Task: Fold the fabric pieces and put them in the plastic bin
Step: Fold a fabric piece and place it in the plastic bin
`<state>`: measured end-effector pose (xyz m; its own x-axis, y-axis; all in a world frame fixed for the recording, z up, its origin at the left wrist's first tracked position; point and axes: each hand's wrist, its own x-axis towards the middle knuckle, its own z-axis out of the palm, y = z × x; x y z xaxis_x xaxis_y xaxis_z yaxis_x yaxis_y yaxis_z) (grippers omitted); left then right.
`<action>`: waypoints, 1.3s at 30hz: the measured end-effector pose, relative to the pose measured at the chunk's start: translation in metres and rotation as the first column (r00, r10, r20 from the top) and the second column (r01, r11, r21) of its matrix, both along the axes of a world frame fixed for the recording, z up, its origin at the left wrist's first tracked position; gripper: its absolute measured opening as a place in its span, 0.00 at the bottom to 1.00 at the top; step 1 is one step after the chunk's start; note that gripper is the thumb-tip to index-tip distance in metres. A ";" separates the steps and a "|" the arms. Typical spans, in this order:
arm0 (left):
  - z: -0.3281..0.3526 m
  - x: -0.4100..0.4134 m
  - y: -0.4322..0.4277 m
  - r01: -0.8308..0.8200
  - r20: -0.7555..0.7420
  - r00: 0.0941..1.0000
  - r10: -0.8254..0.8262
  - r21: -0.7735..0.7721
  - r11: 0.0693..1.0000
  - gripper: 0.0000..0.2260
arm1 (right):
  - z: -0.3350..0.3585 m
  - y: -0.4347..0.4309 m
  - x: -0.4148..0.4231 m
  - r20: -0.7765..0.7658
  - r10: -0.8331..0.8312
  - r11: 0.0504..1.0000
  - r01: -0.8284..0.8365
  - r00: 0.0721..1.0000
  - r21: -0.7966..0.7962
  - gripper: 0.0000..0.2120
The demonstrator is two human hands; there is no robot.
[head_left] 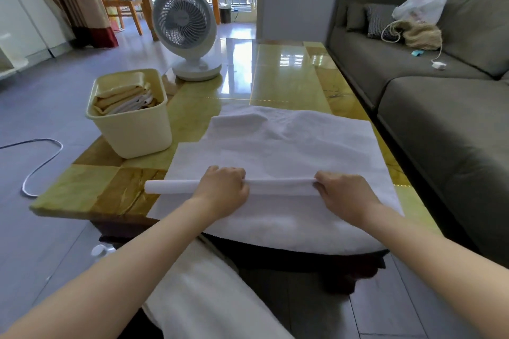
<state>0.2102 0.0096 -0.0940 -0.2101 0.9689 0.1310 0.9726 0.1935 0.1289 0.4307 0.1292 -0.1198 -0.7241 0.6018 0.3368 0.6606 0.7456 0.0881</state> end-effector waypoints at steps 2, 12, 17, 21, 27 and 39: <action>-0.003 0.003 -0.008 -0.010 0.004 1.000 0.011 -0.055 0.998 0.12 | -0.004 -0.011 0.010 0.024 0.001 0.999 0.000 1.000 -0.052 0.10; -0.005 0.002 -0.021 0.013 0.041 0.999 -0.001 -0.284 0.959 0.21 | 0.008 -0.026 0.049 0.172 -0.030 0.950 0.082 0.985 -0.302 0.19; -0.003 -0.001 -0.002 0.022 0.099 0.995 0.002 -0.239 0.971 0.20 | 0.008 0.005 0.046 0.082 -0.251 0.854 0.260 0.965 -0.450 0.17; -0.006 0.005 0.030 0.055 0.106 0.994 -0.036 -0.189 0.980 0.13 | 0.009 0.041 0.038 0.141 -0.372 0.771 0.390 0.917 -0.503 0.25; -0.017 0.017 0.094 0.079 0.169 0.984 -0.049 -0.175 0.981 0.17 | 0.008 0.087 0.007 0.039 -0.217 0.842 0.207 0.975 -0.498 0.27; -0.034 0.010 0.138 0.069 0.215 0.976 -0.019 -0.225 0.972 0.27 | 0.009 0.124 -0.057 0.240 -0.039 0.924 0.127 0.970 -0.360 0.21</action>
<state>0.2201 0.1472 -0.1283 -0.1654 0.9765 -0.1383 0.9367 0.1994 0.2879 0.3737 0.2530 -0.1105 -0.6962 0.7125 -0.0875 0.7168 0.6966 -0.0305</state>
